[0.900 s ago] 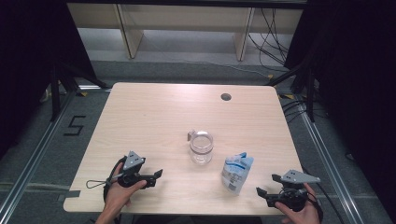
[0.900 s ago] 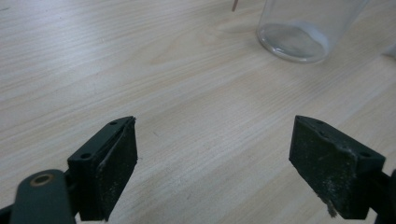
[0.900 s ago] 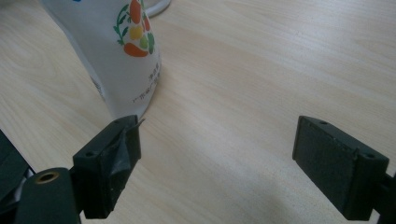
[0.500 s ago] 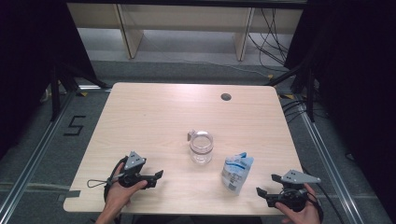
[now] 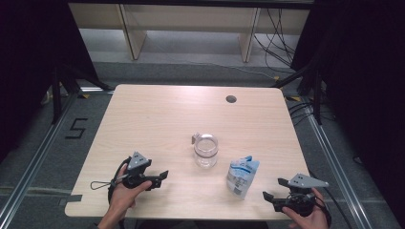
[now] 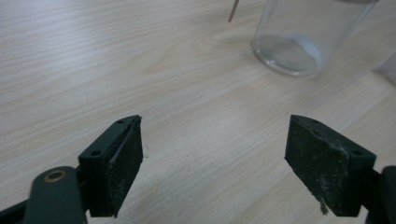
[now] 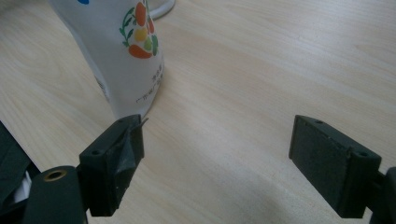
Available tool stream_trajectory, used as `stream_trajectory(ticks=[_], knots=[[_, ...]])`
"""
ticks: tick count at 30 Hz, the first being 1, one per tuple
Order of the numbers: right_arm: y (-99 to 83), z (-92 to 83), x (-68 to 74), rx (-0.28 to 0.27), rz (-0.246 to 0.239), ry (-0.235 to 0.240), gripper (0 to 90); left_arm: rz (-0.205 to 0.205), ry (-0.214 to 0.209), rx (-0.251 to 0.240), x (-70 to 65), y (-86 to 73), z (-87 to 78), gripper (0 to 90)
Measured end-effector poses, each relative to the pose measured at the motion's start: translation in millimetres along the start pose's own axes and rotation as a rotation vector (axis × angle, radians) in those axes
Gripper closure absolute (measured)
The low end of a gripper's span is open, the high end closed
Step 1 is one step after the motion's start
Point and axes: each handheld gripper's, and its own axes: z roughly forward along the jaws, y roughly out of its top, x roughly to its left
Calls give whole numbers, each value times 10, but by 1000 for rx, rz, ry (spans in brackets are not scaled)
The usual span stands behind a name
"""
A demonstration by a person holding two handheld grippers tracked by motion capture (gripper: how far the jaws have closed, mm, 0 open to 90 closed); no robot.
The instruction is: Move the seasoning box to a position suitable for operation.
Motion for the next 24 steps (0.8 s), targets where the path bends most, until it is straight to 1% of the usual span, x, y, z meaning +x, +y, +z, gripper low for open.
stream_trajectory(ticks=[1,2,3,4,5,6,7,8,9,10,11,12,13,14,15,16,17,18,19,20,21,22,23,24], knots=[[-4,-4,-7,-1,-3,2,192,0,0,-11,2,44,-3,237],[-2,-6,-35,-7,-40,-8,194,8,-3,-16,3,68,-1,271],[-4,-7,-39,-5,-41,-11,194,0,-5,-21,-2,90,7,273],[-9,-7,-20,1,-10,0,194,5,-1,-22,-6,113,5,279],[-10,-16,-18,7,1,2,194,13,-9,-33,-12,139,8,314],[-10,-16,-18,7,1,2,194,13,-9,-33,-12,139,8,366],[-17,-21,-32,-1,-10,-1,195,36,-1,-48,-28,199,-6,409],[-19,-21,-49,-2,-31,-14,196,36,-1,-48,-28,199,-6,449],[-22,-21,-58,-5,-32,-9,195,59,3,-71,-42,271,-12,497],[-22,-21,-58,-5,-32,-9,195,59,3,-71,-42,271,-12,532],[-27,-23,-54,-14,-22,-4,198,74,2,-89,-55,362,-10,582],[-27,-23,-54,-14,-22,-4,198,74,2,-89,-55,362,-10,624],[-23,-25,-51,-11,-19,-7,198,104,-6,-100,-65,467,2,652],[-18,-32,-33,3,-12,-13,199,114,-13,-105,-80,520,14,690],[-11,-24,-23,0,-6,-8,201,122,-20,-110,-94,575,23,712],[-11,-24,-23,0,-6,-8,201,122,-20,-110,-94,575,23,734],[-6,-8,-36,-4,-33,-17,203,131,-32,-124,-120,688,47,751],[-6,-8,-36,-4,-33,-17,203,131,-32,-124,-120,688,47,770],[-5,-6,-33,-3,-39,-13,206,139,-45,-130,-124,751,66,790],[-5,-6,-33,-3,-39,-13,206,141,-48,-135,-134,812,85,790],[-5,-5,-34,-1,-34,-11,206,162,-50,-128,-141,930,140,819],[-5,-10,-25,5,-11,2,206,160,-54,-127,-147,982,173,830],[-5,-11,-20,6,-5,1,206,164,-55,-129,-146,1032,208,843],[-5,-11,-20,6,-5,1,206,164,-55,-129,-146,1032,208,849]])
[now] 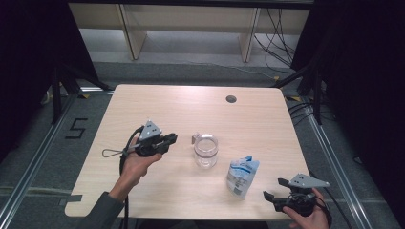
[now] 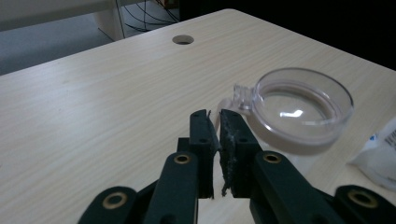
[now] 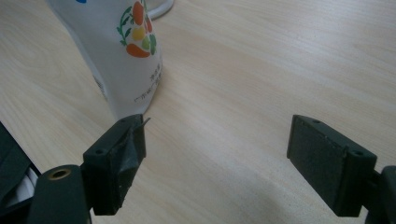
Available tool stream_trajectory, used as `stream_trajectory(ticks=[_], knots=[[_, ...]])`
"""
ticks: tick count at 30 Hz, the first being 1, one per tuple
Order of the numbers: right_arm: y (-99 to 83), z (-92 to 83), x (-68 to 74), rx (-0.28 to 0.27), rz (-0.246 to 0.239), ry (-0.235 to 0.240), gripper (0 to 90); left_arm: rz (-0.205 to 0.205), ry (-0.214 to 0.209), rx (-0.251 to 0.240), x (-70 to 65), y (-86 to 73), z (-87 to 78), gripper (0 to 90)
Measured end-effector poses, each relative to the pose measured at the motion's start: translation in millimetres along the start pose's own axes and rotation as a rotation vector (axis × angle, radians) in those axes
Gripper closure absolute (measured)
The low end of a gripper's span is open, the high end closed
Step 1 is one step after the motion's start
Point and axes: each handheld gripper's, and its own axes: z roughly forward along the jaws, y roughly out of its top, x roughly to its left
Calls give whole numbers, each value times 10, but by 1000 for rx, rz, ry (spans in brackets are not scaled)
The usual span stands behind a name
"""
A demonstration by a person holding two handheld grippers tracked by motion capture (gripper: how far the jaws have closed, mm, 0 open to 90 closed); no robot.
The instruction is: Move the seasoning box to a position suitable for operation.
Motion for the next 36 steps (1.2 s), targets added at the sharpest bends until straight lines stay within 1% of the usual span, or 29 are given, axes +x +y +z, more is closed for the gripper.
stream_trajectory(ticks=[1,3,4,5,7,8,9,10,11,12,13,14,15,16,17,18,23,24,25,26,28,29,30,31,32,33,34,35,36], knots=[[5,4,-29,-9,-34,-11,207,13,1,6,15,78,83,850],[5,1,-24,-4,-32,-7,208,15,5,14,12,139,161,851],[2,2,-6,1,-12,0,209,15,5,14,12,139,161,854],[7,2,-18,1,-28,8,210,21,-9,25,-9,188,246,858],[6,-2,-19,-5,-36,3,210,45,-14,58,-20,235,317,860],[6,-2,-19,-5,-36,3,210,45,-14,58,-20,235,317,860],[3,-5,2,0,-10,3,210,10,-29,58,-46,248,365,860],[6,-5,-13,-4,-33,-1,210,-8,-30,67,-62,267,397,859],[6,-7,2,-3,-13,10,210,32,-22,86,-58,314,459,859],[8,-1,-19,-9,-36,6,210,32,-22,86,-58,314,459,860],[7,0,-14,-1,-30,12,210,35,-27,82,-72,351,536,860],[7,0,-14,-1,-30,12,210,35,-27,82,-72,351,536,860],[2,-7,22,10,8,15,210,61,-33,89,-68,378,576,860],[7,-3,11,15,-13,17,209,63,-33,89,-76,390,597,860],[8,-1,8,9,-21,14,210,62,-35,92,-108,416,655,860],[8,-1,9,9,-22,16,210,86,-37,117,-101,430,670,859],[9,-10,6,4,-23,17,211,95,-33,144,-99,442,758,858],[9,-10,6,4,-23,17,211,91,-31,148,-96,438,775,858],[5,-16,13,13,-11,21,212,83,-35,153,-87,428,807,858],[4,-17,14,13,-5,20,212,83,-35,153,-87,428,807,858],[6,-14,5,3,-16,17,212,83,-32,162,-92,422,827,857],[7,-15,14,11,-5,24,212,90,-40,171,-113,417,843,856],[7,-15,14,11,-5,24,212,90,-40,171,-113,417,843,855],[6,-9,2,7,-25,15,212,88,-50,169,-134,415,854,855],[5,-4,6,1,-19,13,212,97,-48,175,-138,415,859,856],[5,-7,19,14,1,24,212,101,-48,182,-139,413,866,856],[5,-7,19,14,1,24,212,101,-48,182,-139,413,866,856],[7,-4,8,4,-22,14,213,104,-49,190,-135,406,877,858],[7,-4,8,4,-22,14,213,104,-49,190,-135,406,877,858]])
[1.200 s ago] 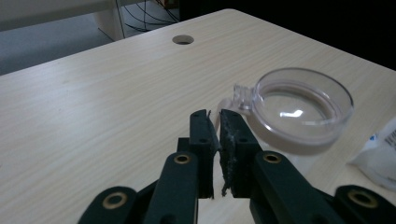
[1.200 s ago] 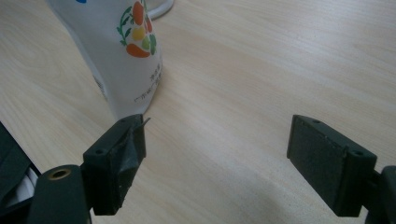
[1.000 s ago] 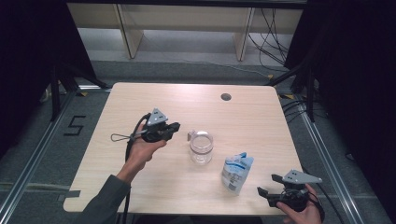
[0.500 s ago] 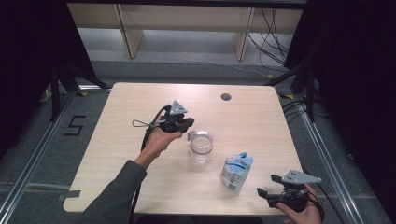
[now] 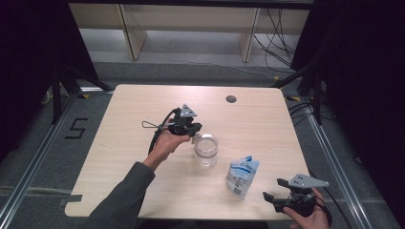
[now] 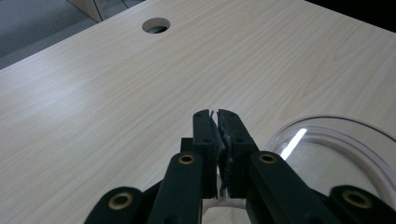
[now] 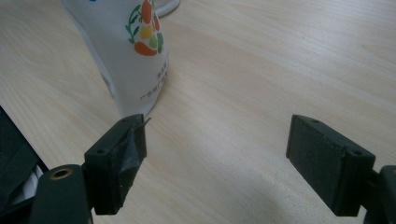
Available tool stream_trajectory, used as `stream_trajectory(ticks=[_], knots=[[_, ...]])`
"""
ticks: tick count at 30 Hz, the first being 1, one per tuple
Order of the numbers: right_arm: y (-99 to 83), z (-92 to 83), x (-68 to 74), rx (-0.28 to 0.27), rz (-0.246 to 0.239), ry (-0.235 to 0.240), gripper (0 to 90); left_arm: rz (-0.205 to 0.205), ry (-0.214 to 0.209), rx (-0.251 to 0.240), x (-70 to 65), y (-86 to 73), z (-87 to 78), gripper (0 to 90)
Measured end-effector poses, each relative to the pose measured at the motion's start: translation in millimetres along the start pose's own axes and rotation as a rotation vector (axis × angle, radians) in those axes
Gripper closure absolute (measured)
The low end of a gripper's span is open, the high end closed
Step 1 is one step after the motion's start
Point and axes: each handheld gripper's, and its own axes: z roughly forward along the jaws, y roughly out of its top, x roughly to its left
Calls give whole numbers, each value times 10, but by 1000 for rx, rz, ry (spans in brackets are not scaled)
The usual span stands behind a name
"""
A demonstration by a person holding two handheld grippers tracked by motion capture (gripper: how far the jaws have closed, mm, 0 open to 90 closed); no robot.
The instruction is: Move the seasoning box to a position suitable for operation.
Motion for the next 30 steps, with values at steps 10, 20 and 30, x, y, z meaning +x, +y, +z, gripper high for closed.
stream_trajectory(ticks=[10,20,30], knots=[[-1,-3,8,14,16,13,213,12,-4,25,4,-29,-33,871],[-4,6,1,2,0,2,213,-3,4,45,-1,-110,-170,871],[2,12,-7,-10,-20,2,214,18,-5,53,-101,-193,-348,860]])
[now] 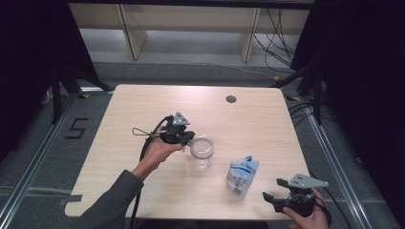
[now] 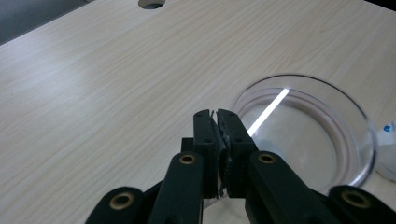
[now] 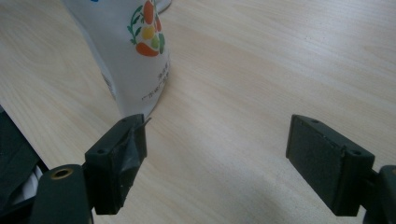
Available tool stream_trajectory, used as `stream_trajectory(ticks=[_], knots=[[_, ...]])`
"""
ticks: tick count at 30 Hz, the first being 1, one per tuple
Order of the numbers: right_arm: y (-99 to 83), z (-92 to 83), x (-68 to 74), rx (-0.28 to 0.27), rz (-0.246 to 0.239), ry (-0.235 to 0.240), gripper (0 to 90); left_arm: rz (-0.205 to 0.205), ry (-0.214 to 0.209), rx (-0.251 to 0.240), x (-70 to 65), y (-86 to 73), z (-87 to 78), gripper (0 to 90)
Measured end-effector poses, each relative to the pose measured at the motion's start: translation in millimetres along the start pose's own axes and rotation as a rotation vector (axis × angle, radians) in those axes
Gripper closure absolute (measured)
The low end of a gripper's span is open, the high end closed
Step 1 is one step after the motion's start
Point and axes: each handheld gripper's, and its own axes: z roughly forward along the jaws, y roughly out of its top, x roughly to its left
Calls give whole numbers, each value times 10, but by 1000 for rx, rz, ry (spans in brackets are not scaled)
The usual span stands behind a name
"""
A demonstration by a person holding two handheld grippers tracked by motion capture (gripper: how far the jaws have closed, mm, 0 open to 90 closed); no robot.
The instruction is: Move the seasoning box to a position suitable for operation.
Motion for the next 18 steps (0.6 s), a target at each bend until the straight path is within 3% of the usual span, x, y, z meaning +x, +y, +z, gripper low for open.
stream_trajectory(ticks=[2,10,11,13,18], knots=[[-3,-4,31,20,33,5,215,-12,3,-10,-7,-25,-41,860],[-4,4,20,13,15,-3,214,-27,-4,-13,11,-68,-95,850],[-4,4,20,13,15,-3,214,-4,-6,4,28,-73,-114,850],[-4,-1,36,18,34,8,215,-54,-12,-54,15,-94,-142,828],[-5,0,27,19,27,4,215,-52,-28,-109,67,-169,-260,695]])
